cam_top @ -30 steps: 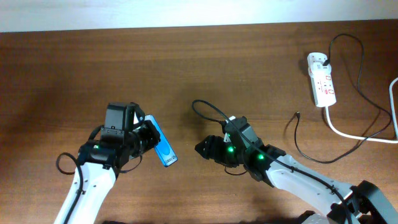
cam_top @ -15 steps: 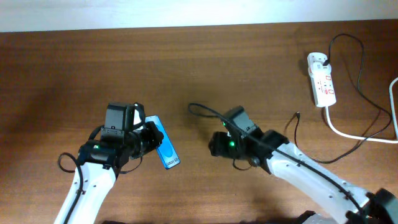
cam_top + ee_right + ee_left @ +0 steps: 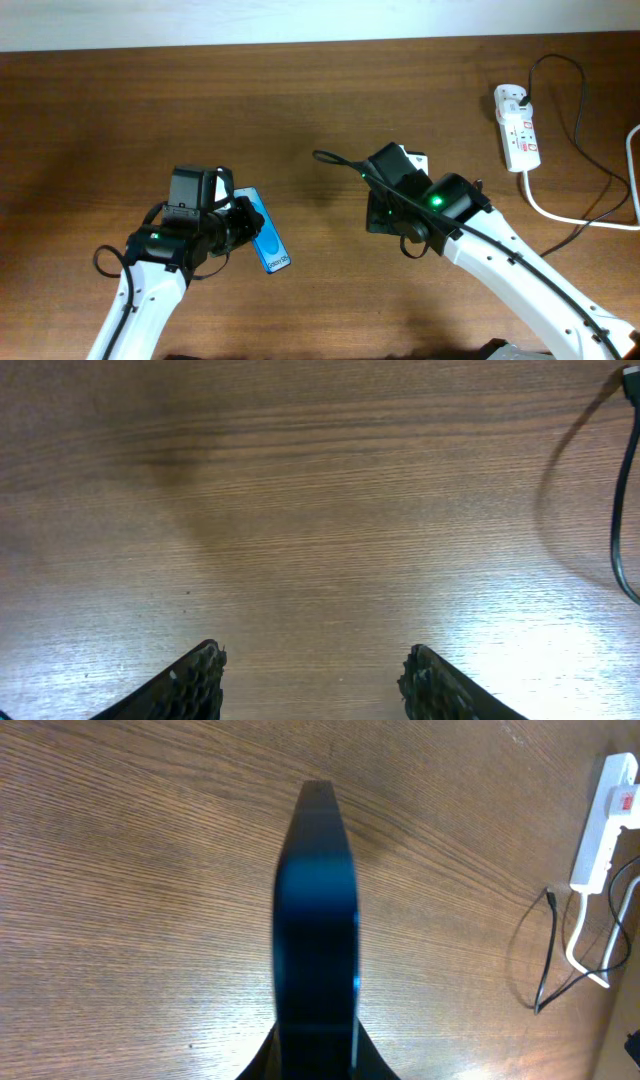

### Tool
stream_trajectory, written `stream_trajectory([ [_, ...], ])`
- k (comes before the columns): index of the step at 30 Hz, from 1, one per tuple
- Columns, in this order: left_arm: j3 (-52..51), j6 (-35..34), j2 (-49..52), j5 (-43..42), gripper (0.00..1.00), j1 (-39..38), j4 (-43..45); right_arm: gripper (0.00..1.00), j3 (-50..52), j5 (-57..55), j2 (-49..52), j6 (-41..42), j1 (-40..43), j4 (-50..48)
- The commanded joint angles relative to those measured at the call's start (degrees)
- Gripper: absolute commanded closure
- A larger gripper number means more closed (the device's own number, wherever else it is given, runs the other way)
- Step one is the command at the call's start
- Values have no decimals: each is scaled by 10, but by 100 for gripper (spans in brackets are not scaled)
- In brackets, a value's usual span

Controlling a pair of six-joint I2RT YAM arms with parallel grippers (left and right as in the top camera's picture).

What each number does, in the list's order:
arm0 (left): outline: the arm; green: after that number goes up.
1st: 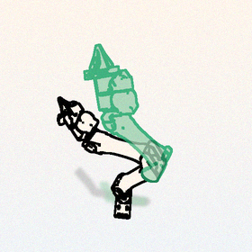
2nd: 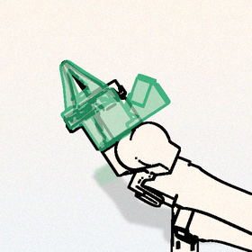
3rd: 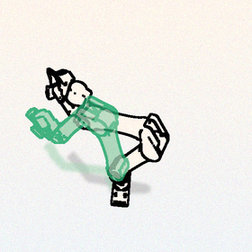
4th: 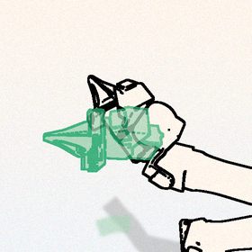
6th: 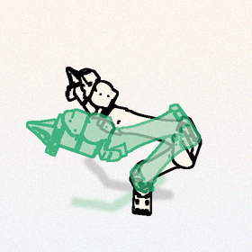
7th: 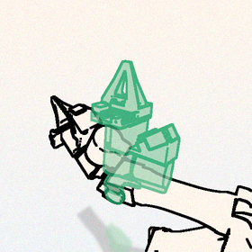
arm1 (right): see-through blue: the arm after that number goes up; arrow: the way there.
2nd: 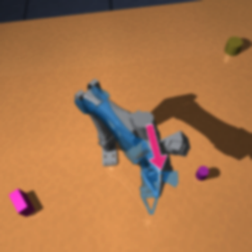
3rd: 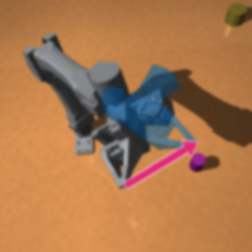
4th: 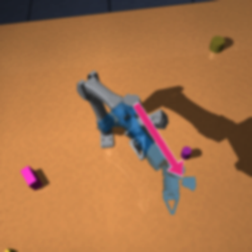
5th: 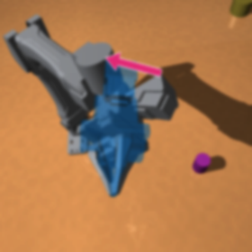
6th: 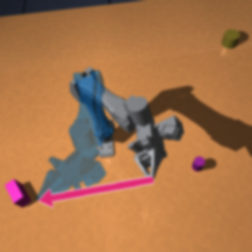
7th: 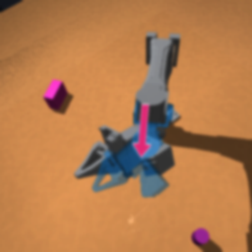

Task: Plug charger to phone and switch on socket
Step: 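Move the right gripper toward the black cable near the power strip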

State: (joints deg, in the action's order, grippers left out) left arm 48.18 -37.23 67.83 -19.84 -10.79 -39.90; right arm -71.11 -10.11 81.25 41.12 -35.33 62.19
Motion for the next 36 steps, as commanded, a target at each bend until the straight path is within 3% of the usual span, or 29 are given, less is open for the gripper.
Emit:
stream_trajectory([
  [1, 3, 9, -4, -30, 100, 2, 1, 40, -13, -16, -33, -4, 2, 1],
  [10, 3, 9, -4, -36, 100, 2, 1, 36, -13, -37, -123, -4, 2, 22],
  [22, 3, 9, -4, -35, 100, 2, -1, 34, -13, -44, -132, -4, 2, 41],
  [36, 3, 9, -4, -35, 100, 2, -1, 22, -65, -228, -240, -30, 11, 84],
])
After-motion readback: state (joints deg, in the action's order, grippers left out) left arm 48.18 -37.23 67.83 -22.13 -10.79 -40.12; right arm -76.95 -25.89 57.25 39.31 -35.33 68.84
